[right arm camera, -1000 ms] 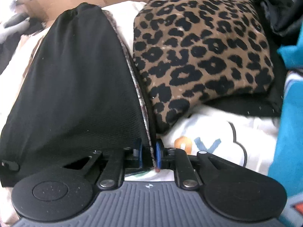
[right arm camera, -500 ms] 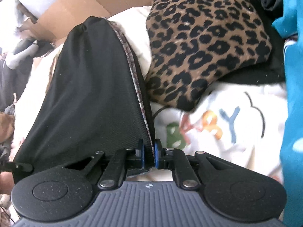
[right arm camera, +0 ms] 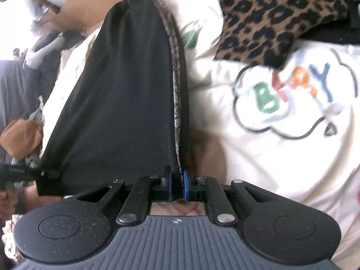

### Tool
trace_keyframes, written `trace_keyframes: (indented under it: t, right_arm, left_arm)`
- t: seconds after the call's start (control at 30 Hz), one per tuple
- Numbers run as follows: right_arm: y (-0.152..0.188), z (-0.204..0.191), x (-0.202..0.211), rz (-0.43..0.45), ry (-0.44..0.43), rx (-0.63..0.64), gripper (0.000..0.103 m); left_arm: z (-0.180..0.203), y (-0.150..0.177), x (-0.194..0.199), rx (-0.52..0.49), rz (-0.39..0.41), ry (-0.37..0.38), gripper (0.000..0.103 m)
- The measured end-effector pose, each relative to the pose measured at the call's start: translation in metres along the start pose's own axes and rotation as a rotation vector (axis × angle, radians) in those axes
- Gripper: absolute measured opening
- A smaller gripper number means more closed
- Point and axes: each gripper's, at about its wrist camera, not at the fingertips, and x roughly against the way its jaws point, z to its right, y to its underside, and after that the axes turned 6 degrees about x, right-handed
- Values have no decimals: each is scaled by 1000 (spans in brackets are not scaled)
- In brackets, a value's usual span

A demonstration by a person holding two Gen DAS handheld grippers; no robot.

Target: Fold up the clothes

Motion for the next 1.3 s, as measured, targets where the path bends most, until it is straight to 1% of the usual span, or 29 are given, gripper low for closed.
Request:
trace_keyframes:
  t: [0.07, 0.1, 0.23, 0.3, 0.37, 0.47, 0.6, 0.7, 0.8, 0.87, 0.93, 1.03, 1.07, 1.13, 1.23, 1.3]
  right_arm:
    - [2, -4, -2, -13, -6, 6, 8]
    - [2, -5, -3, -15, -1, 11, 8]
    - [1, 0, -4, -15, 42, 20, 8]
    - [1, 3, -3, -18, 60, 25, 8]
    - [1, 8, -4, -17, 73, 20, 8]
    - [0, 10, -4, -15, 96, 26, 8]
    - [-2, 9, -4, -12, 129, 39, 8]
    - [-6, 11, -2, 0, 158, 39, 7]
    - [-8, 16, -3, 5, 173, 28, 7]
    - [-8, 20, -5, 1, 170, 27, 7]
    - [-9, 23, -8, 0, 169, 26, 7]
    - [-8, 26, -10, 3, 165, 23, 7]
    - [-8, 27, -11, 4, 163, 23, 7]
    - [-9, 28, -12, 2, 161, 27, 7]
    - [-10, 30, -13, 0, 158, 32, 7]
    - [-12, 32, -13, -1, 152, 22, 7]
  left_arm:
    - [-3, 0, -5, 7, 0, -9, 6]
    - [-6, 0, -10, 17, -4, -2, 6]
    - [-9, 7, -33, 43, -4, 18, 7]
    - [-11, 9, -46, 60, -18, 23, 12]
    - [-13, 9, -54, 74, -38, 15, 26]
    - [-13, 8, -56, 58, -30, 34, 37]
    - [-17, 9, -56, 59, -22, 61, 40]
    - [-22, 10, -56, 77, -14, 85, 41]
    - [-21, 10, -60, 62, -8, 102, 47]
    - [-19, 10, -62, 54, -3, 117, 55]
    - [-17, 9, -64, 49, 3, 136, 57]
    - [-17, 10, -66, 53, 22, 161, 57]
    - [-17, 10, -66, 61, 16, 161, 52]
    - [-23, 6, -68, 73, -6, 156, 47]
    - [-21, 3, -69, 54, -25, 150, 46]
    - [-18, 4, -70, 15, -43, 144, 44]
